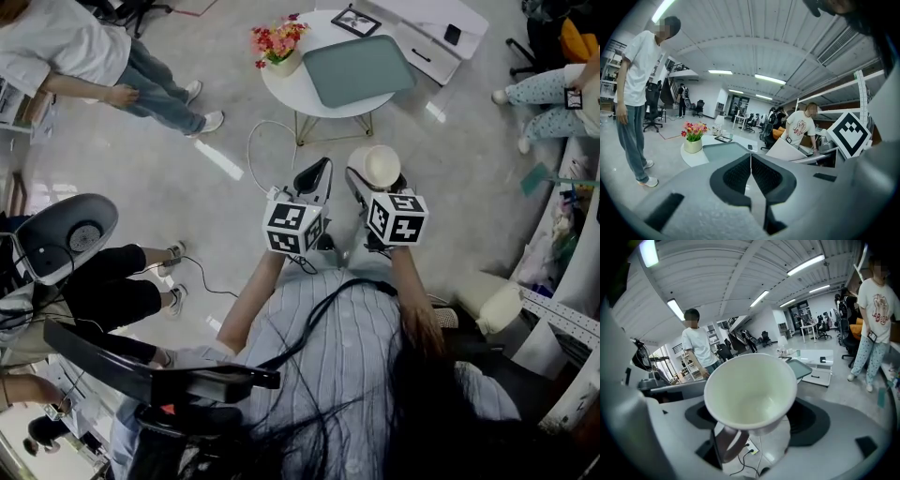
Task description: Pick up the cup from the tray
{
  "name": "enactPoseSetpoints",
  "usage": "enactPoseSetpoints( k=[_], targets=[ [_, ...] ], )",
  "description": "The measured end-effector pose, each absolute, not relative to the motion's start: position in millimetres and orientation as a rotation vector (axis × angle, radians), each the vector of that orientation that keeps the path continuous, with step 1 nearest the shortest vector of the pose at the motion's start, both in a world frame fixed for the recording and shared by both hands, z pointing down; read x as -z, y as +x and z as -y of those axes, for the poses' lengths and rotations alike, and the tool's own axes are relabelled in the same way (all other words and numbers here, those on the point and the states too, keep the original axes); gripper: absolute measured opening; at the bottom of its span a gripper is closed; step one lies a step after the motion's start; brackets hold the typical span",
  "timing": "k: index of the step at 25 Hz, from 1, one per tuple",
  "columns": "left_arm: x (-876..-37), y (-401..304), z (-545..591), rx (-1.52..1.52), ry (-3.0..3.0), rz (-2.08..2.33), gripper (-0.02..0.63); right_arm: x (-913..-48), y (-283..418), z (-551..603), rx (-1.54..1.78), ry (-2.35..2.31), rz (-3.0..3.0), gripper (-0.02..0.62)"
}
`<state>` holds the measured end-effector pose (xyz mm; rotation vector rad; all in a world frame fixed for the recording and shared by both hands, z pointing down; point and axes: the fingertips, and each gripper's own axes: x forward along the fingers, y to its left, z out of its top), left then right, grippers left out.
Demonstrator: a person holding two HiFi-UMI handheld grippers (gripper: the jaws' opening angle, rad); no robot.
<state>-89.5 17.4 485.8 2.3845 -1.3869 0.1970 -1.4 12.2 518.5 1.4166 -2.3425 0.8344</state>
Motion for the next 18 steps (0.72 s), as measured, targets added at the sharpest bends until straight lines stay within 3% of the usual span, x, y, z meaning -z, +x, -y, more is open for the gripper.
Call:
enactPoseSetpoints(
  k=[18],
  targets=[
    [-467.4,-108.5,-20.3,-0.118,2.441,1.424,0.015,-500.5,-25.8,-40.8,-0.817,1.364,2.397,0.407]
  ],
)
